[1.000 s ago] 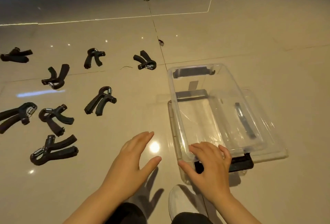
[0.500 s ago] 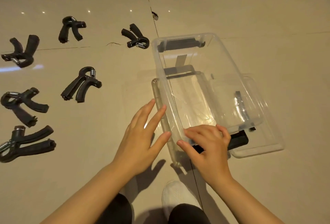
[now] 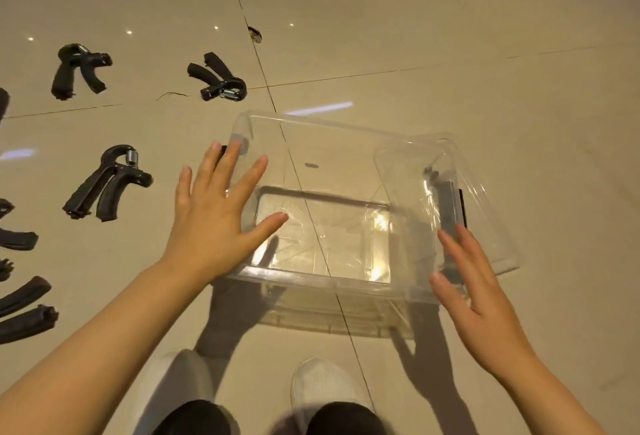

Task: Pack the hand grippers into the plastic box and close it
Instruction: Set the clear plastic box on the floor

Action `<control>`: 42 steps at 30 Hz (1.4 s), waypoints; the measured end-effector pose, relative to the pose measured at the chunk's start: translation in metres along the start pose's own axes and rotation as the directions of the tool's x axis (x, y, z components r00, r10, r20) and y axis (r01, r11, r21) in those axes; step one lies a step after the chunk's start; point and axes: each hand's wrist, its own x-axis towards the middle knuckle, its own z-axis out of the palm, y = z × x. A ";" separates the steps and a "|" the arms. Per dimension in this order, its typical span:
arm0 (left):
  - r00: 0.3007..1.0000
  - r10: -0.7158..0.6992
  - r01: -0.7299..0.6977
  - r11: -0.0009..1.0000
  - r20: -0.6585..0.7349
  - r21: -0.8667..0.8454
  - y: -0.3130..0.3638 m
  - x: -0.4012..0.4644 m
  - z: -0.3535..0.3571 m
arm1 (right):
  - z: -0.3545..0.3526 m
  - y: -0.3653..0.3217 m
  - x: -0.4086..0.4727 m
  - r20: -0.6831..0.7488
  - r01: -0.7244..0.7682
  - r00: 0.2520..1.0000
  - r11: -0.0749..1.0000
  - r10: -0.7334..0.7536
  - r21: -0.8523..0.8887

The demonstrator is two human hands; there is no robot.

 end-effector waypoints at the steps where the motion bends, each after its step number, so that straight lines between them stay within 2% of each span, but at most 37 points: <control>1: 0.998 -0.037 0.038 0.999 0.042 -0.034 0.001 0.000 0.003 | 0.009 -0.003 0.004 -0.037 -0.023 0.999 0.999 0.021 -0.042; 4: 0.993 -0.115 0.117 0.987 0.028 -0.109 0.005 -0.009 0.007 | 0.025 0.000 0.024 -0.125 0.006 0.992 0.977 -0.033 -0.213; 7: 0.982 -0.190 0.185 0.961 -0.002 -0.207 0.019 -0.022 0.008 | 0.018 0.013 0.054 -0.125 0.047 0.989 0.963 -0.083 -0.267; 9: 0.976 -0.214 0.214 0.946 0.028 -0.245 0.033 -0.028 0.010 | 0.008 0.021 0.072 -0.109 0.072 0.988 0.955 -0.107 -0.288; 15: 0.979 -0.131 0.167 0.956 0.156 -0.243 0.066 -0.020 0.017 | -0.018 0.050 0.093 -0.143 0.007 0.988 0.945 -0.057 -0.327; 20: 0.974 -0.037 0.101 0.954 0.226 -0.283 0.081 -0.019 0.021 | -0.026 0.060 0.099 -0.233 -0.082 0.972 0.963 0.020 -0.257; 24: 0.968 -0.038 0.092 0.973 0.248 -0.211 0.084 -0.014 0.022 | -0.021 0.060 0.097 -0.288 -0.112 0.956 0.979 0.059 -0.173; 27: 0.966 -0.026 0.068 0.986 0.258 -0.154 0.084 -0.010 0.025 | -0.021 0.054 0.095 -0.320 -0.145 0.944 0.971 0.078 -0.190; 32: 0.967 -0.012 0.041 0.993 0.256 -0.108 0.089 -0.006 0.030 | -0.008 0.034 0.075 -0.243 -0.111 0.969 0.950 0.038 -0.293; 39: 0.974 -0.023 0.063 0.983 0.227 -0.171 0.088 -0.008 0.027 | 0.001 0.011 0.062 -0.213 -0.108 0.976 0.949 0.044 -0.295; 42: 0.981 -0.012 0.059 0.969 0.191 -0.240 0.081 -0.013 0.021 | 0.017 -0.016 0.057 -0.171 -0.009 0.985 0.962 -0.039 -0.273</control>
